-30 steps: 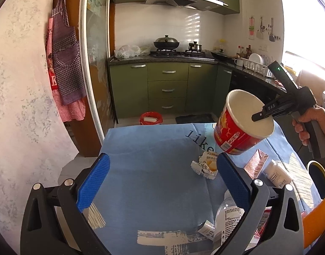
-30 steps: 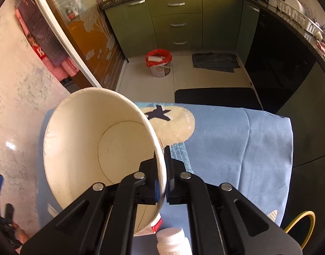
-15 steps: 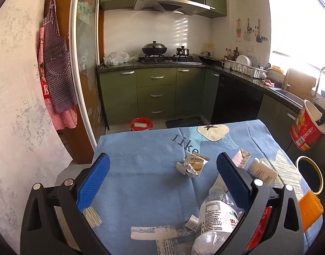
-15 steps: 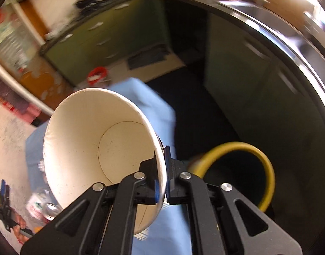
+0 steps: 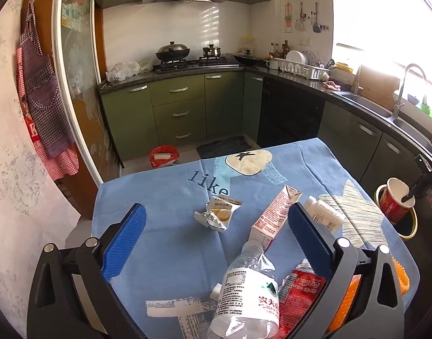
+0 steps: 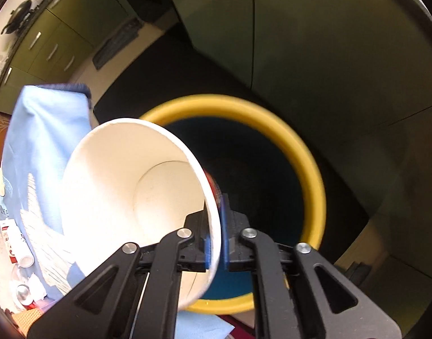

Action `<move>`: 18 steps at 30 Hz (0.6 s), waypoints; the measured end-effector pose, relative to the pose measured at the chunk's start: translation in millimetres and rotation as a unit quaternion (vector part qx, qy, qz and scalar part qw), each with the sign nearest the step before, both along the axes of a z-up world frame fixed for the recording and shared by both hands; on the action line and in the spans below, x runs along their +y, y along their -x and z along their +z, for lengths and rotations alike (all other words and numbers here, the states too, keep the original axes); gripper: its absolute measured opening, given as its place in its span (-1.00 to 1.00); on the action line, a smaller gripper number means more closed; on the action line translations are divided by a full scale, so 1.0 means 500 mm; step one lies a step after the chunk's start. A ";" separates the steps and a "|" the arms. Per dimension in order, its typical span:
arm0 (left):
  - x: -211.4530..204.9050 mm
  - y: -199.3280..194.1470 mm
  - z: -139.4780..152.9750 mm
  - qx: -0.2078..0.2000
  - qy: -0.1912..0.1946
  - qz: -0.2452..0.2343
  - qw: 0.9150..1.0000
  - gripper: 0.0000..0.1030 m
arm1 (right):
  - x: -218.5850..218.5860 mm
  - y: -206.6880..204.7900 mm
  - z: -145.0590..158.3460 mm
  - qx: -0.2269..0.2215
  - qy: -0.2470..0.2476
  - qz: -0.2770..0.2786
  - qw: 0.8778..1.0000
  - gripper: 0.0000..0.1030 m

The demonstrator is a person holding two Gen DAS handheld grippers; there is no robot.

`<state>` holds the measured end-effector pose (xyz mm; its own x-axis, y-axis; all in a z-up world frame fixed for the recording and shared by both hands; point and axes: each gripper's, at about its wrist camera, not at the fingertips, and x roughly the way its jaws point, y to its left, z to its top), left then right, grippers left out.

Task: Collect trash
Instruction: 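Carry the paper bucket to the yellow-rimmed bin and release it, then grasp the white milk carton with the left gripper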

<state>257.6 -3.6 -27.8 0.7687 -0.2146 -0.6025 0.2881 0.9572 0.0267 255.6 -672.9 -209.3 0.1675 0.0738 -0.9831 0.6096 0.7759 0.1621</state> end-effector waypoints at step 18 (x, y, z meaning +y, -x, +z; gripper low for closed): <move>-0.178 -0.154 -0.089 0.096 -0.126 -0.203 0.966 0.93 | 0.025 0.026 0.056 -0.076 -0.003 0.056 0.996 -0.32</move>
